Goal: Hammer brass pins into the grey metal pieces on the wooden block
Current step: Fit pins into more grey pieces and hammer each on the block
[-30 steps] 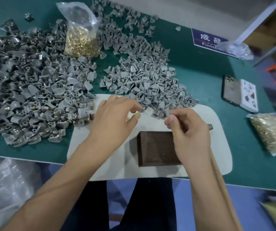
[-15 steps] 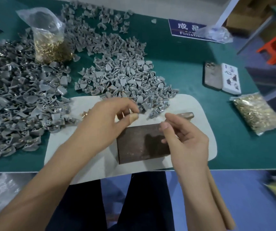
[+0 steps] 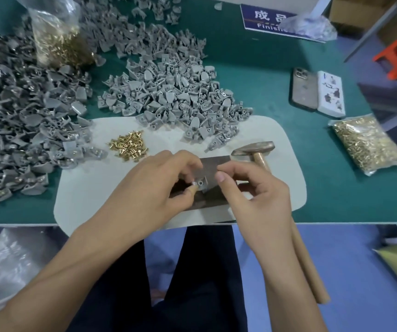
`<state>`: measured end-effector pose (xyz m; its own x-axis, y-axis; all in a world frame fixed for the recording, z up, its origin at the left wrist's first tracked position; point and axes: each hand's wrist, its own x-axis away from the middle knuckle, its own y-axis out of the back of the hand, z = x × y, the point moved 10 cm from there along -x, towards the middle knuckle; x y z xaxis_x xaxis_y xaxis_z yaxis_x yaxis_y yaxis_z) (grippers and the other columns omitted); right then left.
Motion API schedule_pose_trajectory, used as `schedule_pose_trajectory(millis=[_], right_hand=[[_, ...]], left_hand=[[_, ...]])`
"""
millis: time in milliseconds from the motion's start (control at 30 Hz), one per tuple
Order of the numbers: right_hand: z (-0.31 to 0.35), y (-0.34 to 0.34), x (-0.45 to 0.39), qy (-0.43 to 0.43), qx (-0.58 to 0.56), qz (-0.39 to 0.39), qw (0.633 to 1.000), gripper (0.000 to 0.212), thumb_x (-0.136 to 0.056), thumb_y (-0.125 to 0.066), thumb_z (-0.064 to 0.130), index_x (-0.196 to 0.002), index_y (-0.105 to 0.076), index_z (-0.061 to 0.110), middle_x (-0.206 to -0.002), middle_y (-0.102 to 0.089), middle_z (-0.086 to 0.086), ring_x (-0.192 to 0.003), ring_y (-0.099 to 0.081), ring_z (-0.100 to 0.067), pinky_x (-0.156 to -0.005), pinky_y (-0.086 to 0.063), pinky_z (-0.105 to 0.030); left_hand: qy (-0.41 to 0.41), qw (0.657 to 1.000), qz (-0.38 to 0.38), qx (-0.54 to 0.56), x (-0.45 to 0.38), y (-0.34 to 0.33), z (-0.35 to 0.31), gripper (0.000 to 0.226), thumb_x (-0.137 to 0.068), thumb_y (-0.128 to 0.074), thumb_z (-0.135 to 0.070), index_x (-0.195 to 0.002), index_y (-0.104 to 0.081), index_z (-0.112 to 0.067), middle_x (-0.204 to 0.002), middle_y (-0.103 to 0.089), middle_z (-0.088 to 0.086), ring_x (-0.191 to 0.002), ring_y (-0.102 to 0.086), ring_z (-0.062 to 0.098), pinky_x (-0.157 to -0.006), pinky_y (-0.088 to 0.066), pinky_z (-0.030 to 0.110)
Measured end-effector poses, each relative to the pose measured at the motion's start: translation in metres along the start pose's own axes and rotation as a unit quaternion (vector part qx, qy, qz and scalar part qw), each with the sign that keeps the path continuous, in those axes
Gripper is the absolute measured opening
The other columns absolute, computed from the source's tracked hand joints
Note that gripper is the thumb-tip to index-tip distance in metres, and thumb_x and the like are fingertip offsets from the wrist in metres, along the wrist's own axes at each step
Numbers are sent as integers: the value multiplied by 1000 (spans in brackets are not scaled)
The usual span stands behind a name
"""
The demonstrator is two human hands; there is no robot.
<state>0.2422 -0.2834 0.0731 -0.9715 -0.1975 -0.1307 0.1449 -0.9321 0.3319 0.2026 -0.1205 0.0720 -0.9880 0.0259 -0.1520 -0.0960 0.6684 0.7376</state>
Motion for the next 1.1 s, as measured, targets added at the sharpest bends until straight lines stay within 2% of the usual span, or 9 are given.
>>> schedule_pose_trajectory(millis=[100,233,367,500,633,767,867,967,1100], right_hand=[[6,-6,2,34,47,17,998,20,-88,-74,9,-92,-76,28,-86,-73,18,-84,-68,-2,-74,-45,-8],[16,-21,3,89,138,56,985,20,-86,-74,4,-92,-78,23,-92,-68,12,-92,-66,-11,-79,-50,-20],[25,-31,3,106,217,85,967,16,-85,-72,2,-88,-76,17,-90,-62,3,-87,-62,-14,-77,-50,-32],[38,-42,1,107,332,131,928,10,-90,-68,7,-89,-76,13,-90,-58,-2,-90,-58,-26,-79,-49,-44],[51,-59,4,110,448,182,868,13,-94,-58,12,-97,-68,19,-99,-51,2,-105,-50,-24,-87,-40,-34],[58,-68,5,87,508,187,836,21,-92,-51,7,-104,-66,16,-107,-55,-5,-111,-49,-29,-78,-22,-31],[58,-68,4,75,512,186,835,21,-95,-49,10,-106,-66,17,-109,-55,-3,-115,-48,-27,-78,-23,-31],[48,-64,4,69,491,194,847,15,-98,-52,16,-102,-65,22,-106,-52,4,-114,-47,-20,-81,-37,-29],[39,-47,-1,54,406,154,899,13,-91,-64,15,-87,-74,21,-88,-58,5,-89,-57,-17,-86,-39,-36]], left_hand=[[16,1000,-12,5,3,2,2,38,-84,-72,-24,-118,-58,-37,-93,-61,-24,-92,-49,0,-83,-45,28],[20,1000,-19,14,4,5,3,30,-83,-75,-22,-108,-67,-36,-91,-64,-23,-95,-50,-5,-83,-45,26],[-6,999,-33,4,1,7,-1,17,-80,-78,-16,-93,-75,-27,-86,-66,-14,-88,-53,12,-81,-46,37],[3,999,-45,9,1,8,1,12,-79,-78,-17,-87,-76,-25,-80,-63,-11,-85,-51,15,-79,-44,37],[-4,998,-53,20,1,9,1,12,-78,-83,-17,-89,-79,-22,-79,-64,-11,-83,-51,15,-76,-44,36],[-8,998,-60,29,1,9,3,15,-75,-86,-19,-87,-78,-25,-75,-62,-10,-79,-50,16,-72,-43,36],[-13,998,-61,25,1,10,4,13,-76,-86,-21,-86,-80,-26,-73,-63,-11,-79,-50,17,-71,-42,35],[-13,998,-59,17,0,10,4,12,-75,-86,-20,-85,-80,-24,-74,-65,-12,-79,-51,17,-71,-44,35],[-10,998,-54,10,1,10,3,12,-77,-83,-19,-85,-79,-27,-73,-63,-12,-78,-48,15,-71,-42,32]])
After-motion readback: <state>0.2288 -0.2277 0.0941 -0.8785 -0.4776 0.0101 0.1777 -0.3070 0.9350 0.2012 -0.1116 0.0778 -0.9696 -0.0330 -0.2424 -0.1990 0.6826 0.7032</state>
